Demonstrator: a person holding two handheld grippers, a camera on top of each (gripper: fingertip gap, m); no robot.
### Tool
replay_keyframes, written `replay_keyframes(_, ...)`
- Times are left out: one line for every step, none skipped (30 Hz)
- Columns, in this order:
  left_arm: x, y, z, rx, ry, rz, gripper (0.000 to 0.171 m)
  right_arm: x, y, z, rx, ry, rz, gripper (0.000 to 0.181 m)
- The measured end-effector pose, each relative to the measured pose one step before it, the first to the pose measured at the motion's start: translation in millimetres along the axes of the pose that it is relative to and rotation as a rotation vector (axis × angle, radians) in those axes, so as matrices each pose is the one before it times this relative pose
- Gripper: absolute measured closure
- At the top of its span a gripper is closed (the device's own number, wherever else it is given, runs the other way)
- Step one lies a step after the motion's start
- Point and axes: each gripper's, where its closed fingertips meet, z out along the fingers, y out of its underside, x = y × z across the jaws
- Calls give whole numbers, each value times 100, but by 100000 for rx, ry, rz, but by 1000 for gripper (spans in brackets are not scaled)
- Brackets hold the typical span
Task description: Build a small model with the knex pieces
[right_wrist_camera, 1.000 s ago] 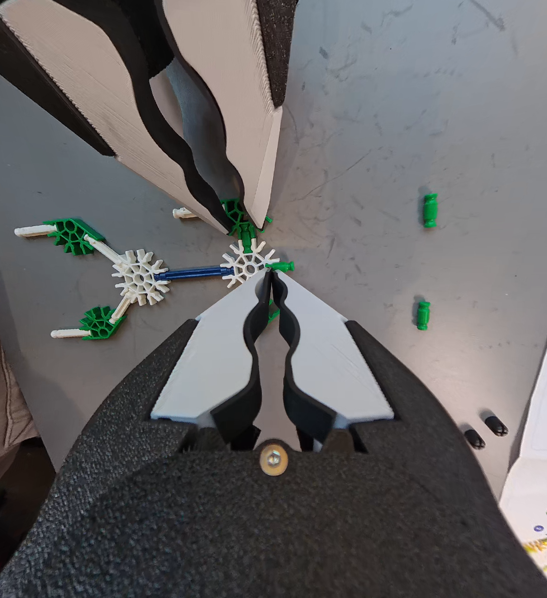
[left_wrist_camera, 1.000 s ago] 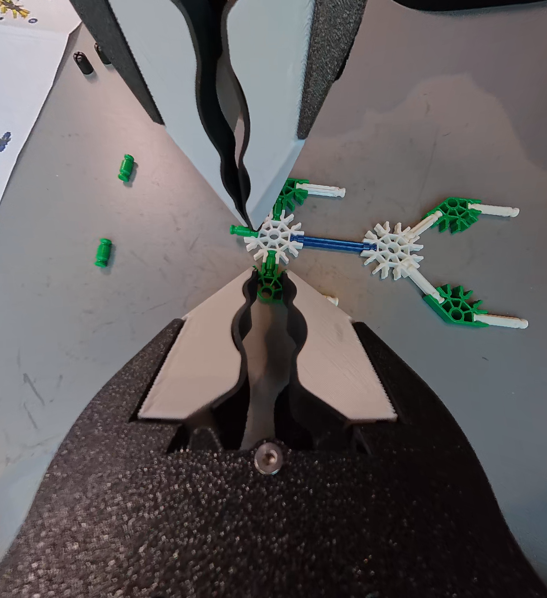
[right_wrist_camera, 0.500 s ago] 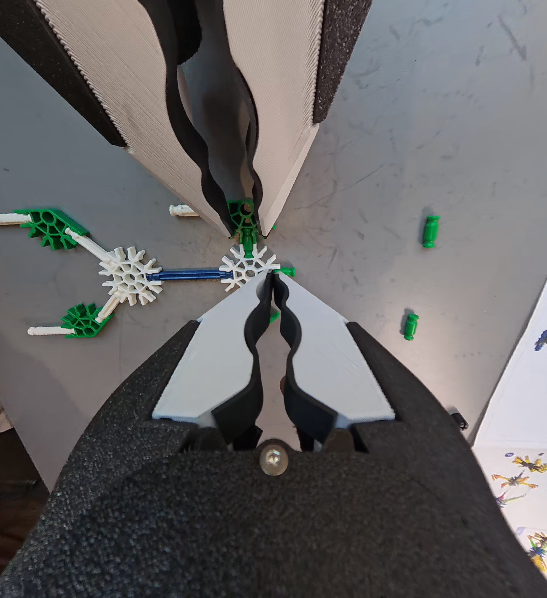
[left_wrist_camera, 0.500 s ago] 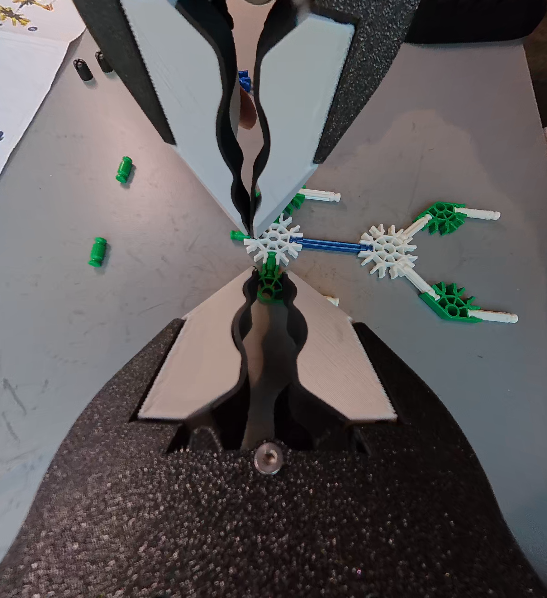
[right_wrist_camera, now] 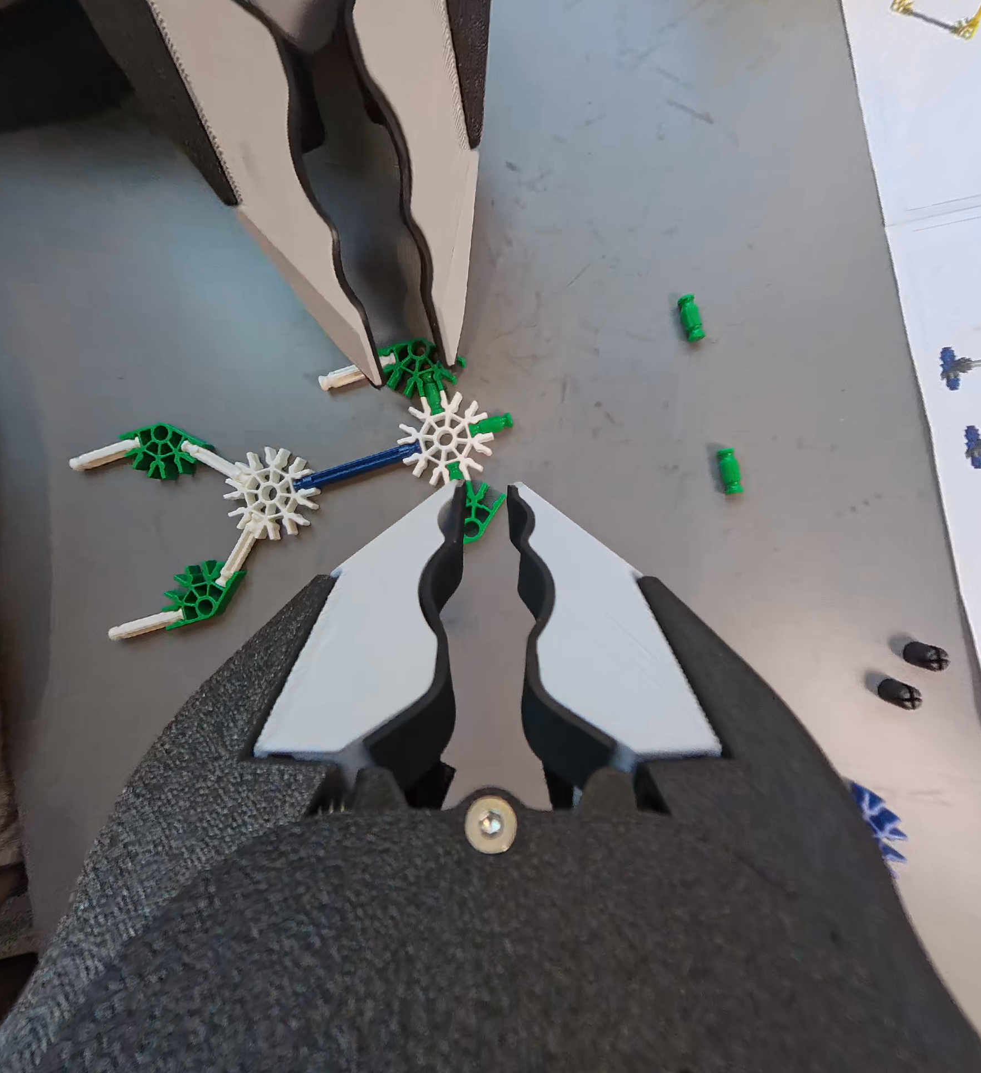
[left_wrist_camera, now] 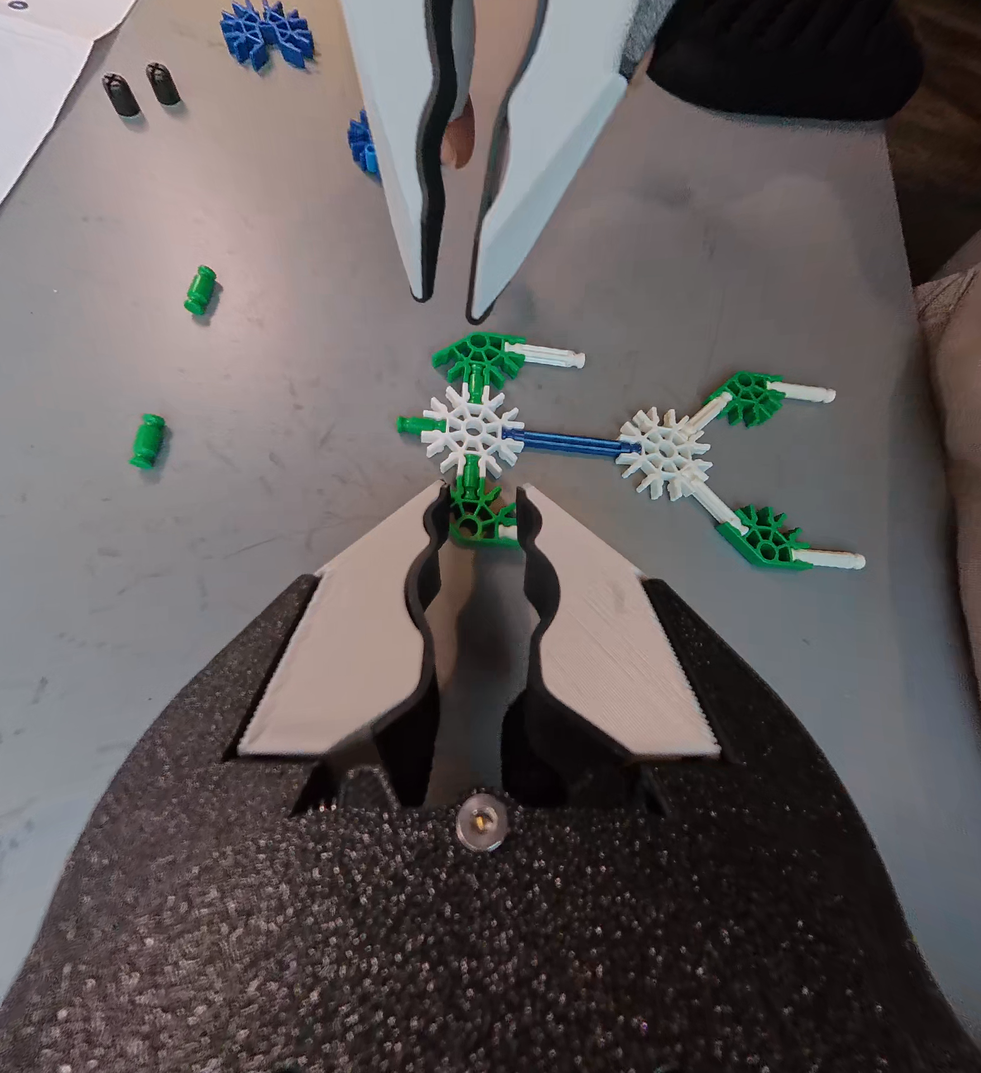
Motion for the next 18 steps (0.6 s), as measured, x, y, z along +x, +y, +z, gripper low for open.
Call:
replay_keyframes(52, -267, -156, 1744, 975, -1205, 150, -171, 88, 61, 2274, 759, -720, 168)
replay_keyframes(-10, -201, -168, 1330, 408, -647, 150, -74, 31, 108, 1915, 1149, -702, 168)
replay_keyframes(-92, -83, -138, 579, -342, -46, 150, 33, -8, 155, 1354, 1407, -522, 168)
replay_keyframes(-82, 81, -69, -398, -534, 475, 150, -7, -90, 203, 1271, 881, -699, 168)
replay_keyframes(-35, 227, 14, -1357, -477, 855, 150, -95, -125, 255, 983, 65, -621, 169)
replay_keyframes(-66, 337, 105, -1926, -839, 1143, 150, -117, -173, 303, 766, -339, -503, 169)
replay_keyframes(-131, 272, 134, -1507, -1343, 1126, 150, -139, -191, 346, 488, -515, -785, 169)
replay_keyframes(-83, 70, 95, -356, -950, 650, 152, -94, -215, 363, 334, -271, -1193, 169)
replay_keyframes(-35, -22, 48, 146, -427, -13, 152, -68, -234, 375, 150, -118, -1370, 170)
replay_keyframes(-135, -11, 19, 167, -737, -186, 155, -47, -262, 368, -71, -7, -1227, 174)
replay_keyframes(-186, 29, 14, 204, -987, -79, 159, 20, -171, 367, -875, 262, -470, 179)
replay_keyframes(-137, 18, 0, 280, -501, -190, 163, 131, 14, 355, -2144, 370, 804, 181)
replay_keyframes(-53, 7, -1, 234, 57, -474, 164, -56, 156, 329, -2869, -1053, 898, 181)
replay_keyframes(-40, 7, -5, 152, 15, -425, 165, -116, 66, 226, -2060, -1351, 565, 181)
replay_keyframes(-10, 3, -10, 139, 140, -189, 166, -2, -32, 38, -1464, -487, 119, 181)
replay_keyframes(6, 7, 13, 88, 75, -71, 166, 6, 20, 8, -1928, -282, 32, 181)
replay_keyframes(-5, 1, 6, 78, 27, 10, 166, -19, 29, 25, -2293, -452, 608, 181)
replay_keyframes(0, 2, 5, 70, 59, 5, 166, -31, 4, 33, -2619, -670, 686, 181)
